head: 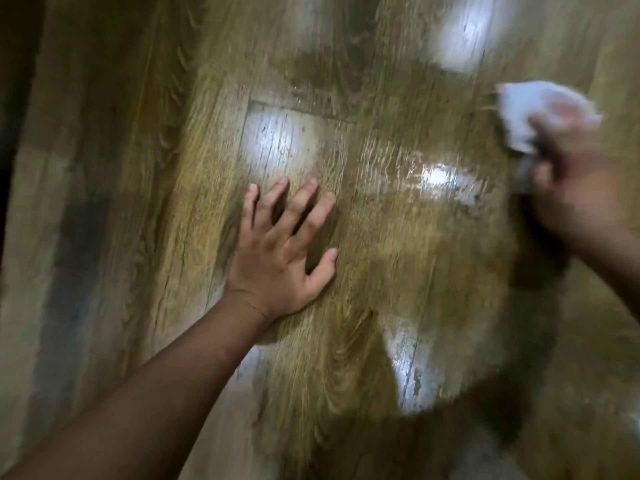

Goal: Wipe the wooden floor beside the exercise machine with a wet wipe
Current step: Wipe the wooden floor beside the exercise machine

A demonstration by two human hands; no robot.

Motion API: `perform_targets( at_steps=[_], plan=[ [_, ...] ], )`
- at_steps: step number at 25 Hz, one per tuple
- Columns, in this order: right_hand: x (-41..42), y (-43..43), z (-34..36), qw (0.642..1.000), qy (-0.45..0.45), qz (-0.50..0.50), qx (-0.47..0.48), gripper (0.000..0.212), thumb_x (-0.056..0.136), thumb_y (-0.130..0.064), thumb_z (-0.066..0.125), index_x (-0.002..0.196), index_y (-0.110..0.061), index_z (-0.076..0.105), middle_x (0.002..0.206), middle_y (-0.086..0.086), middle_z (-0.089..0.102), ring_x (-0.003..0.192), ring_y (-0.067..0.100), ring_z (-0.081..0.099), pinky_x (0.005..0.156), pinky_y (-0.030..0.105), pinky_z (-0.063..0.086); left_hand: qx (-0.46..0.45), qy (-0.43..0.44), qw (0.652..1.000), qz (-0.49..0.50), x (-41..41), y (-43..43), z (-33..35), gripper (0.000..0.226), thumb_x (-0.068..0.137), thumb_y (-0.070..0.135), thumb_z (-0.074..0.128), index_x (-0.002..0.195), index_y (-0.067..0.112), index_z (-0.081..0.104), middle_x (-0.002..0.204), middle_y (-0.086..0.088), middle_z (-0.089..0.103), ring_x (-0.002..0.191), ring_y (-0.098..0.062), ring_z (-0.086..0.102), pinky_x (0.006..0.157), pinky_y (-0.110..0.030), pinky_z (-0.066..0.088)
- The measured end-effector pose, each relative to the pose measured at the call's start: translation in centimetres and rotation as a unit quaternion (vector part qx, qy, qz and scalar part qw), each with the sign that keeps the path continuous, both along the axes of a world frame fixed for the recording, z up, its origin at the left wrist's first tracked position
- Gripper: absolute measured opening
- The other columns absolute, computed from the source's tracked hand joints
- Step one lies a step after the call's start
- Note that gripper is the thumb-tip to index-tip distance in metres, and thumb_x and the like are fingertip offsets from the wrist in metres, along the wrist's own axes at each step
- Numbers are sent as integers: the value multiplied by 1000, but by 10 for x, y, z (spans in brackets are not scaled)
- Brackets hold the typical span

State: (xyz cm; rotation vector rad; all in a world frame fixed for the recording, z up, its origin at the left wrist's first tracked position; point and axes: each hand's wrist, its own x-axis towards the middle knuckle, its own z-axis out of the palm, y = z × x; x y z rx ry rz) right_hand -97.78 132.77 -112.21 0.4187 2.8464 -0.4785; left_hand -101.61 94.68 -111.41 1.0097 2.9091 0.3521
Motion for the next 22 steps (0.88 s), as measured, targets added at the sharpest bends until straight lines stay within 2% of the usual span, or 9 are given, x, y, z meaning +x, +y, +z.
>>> perform_targets(
  at_steps=[2,4,7,10,13,15,17,20,22],
  plan=[
    [34,43,-5,989,-53,-135,41,42,87,-34,36,126,-35,51,134,14,49,124,33,47,111,59,35,1,-4,1000,3,0,0,0,69,83,49,57,144,20,41,151,-6,44,136,-39,37,113,-64,19],
    [4,10,0,980,15,-192,52,44,85,-26,34,126,-27,50,142,16,46,134,35,41,115,53,32,-7,-7,1000,3,-1,0,2,70,83,49,57,145,20,40,152,-6,43,137,-39,36,114,-63,17],
    [-80,-122,27,997,73,10,-27,55,84,-18,40,139,-21,50,159,12,32,149,33,21,120,49,20,-11,-10,1000,7,-2,1,4,73,82,49,57,147,18,41,153,-4,42,137,-39,36,115,-62,17],
    [-144,-201,22,977,21,208,-38,61,91,-6,46,149,-21,38,164,8,19,153,29,6,122,48,1,-1,-10,1000,12,1,1,3,74,82,48,57,147,17,40,151,-3,44,138,-40,36,115,-62,17],
    [-130,-175,19,961,74,258,-68,46,95,-15,42,140,-11,51,156,15,36,148,35,23,119,50,16,4,-3,1000,8,-2,0,2,77,82,49,58,148,17,34,152,-2,43,141,-40,30,116,-64,12],
    [-63,-118,18,980,108,149,-69,49,93,-25,39,135,-6,57,149,17,45,143,34,35,115,48,30,-12,1,1000,13,-2,-1,3,80,83,52,57,150,18,31,153,0,41,145,-40,23,115,-68,3],
    [27,-51,18,997,71,-9,-18,52,91,-29,36,136,-11,56,148,13,48,140,28,40,115,44,34,-42,16,999,13,-1,-1,4,82,83,56,53,152,21,25,155,3,37,148,-39,18,112,-71,-6],
    [99,11,12,977,-1,-201,70,48,88,-27,31,131,-28,52,135,12,54,129,32,47,111,54,37,-58,19,998,16,-2,-1,3,81,85,58,50,154,25,21,157,6,35,147,-41,18,109,-73,-10],
    [82,8,2,963,16,-243,119,51,82,-26,30,128,-26,52,134,15,55,130,34,47,111,55,37,-56,12,998,18,-2,-1,3,80,86,58,49,154,25,23,157,6,34,145,-44,21,109,-75,-6]
  ],
)
